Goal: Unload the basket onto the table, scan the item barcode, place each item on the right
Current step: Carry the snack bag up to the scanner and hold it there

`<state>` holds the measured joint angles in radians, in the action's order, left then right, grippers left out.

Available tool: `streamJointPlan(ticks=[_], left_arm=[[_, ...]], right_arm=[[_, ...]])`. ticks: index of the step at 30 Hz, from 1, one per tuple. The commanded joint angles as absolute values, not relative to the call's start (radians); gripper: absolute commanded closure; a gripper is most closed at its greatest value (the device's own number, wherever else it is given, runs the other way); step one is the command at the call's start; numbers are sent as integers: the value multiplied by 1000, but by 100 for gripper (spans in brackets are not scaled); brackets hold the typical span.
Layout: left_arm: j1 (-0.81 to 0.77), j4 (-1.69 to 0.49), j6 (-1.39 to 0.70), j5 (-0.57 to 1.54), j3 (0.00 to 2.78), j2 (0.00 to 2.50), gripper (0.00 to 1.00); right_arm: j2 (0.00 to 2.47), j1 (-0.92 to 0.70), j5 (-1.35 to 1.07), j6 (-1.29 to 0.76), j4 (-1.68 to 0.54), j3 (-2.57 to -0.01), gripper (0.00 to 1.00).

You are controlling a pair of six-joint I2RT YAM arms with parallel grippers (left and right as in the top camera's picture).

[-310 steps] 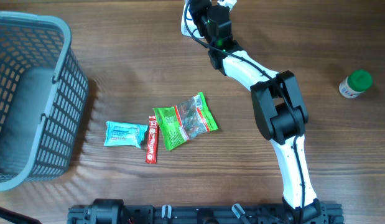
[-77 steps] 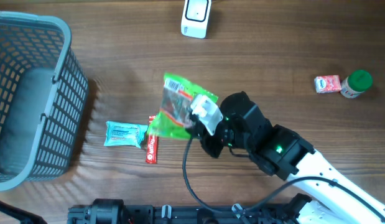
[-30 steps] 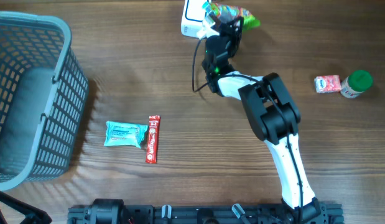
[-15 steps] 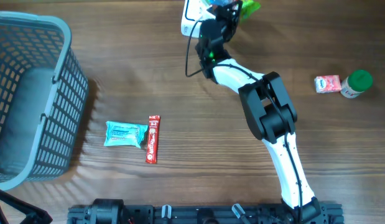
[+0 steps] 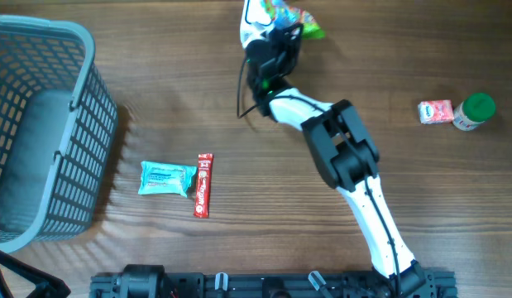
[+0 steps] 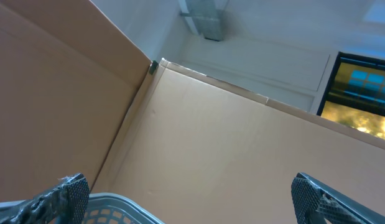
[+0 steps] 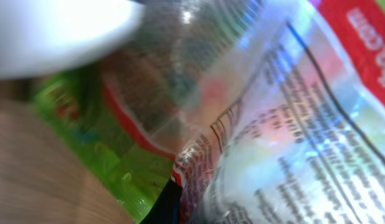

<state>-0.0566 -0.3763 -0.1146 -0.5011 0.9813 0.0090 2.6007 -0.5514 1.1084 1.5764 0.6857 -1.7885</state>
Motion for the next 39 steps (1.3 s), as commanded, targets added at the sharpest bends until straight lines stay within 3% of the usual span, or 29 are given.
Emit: streamJointPlan(ticks=[1,8,27,39], left_arm=[[-50,-377,-120,-510,979,4,0],[-50,-377,-120,-510,979,4,0],[-50,-379,-120,-511,979,4,0],[-50,-379,-120,-511,979,4,0]], right_arm=[[2627,-611,1080,1598,670,-1798,95],[2627,-622,1104,1596,506,-1791,95],[2549,-602,1176,1652,522,-1791,96],[2323,-335,1429,1588,524,-1791,96]])
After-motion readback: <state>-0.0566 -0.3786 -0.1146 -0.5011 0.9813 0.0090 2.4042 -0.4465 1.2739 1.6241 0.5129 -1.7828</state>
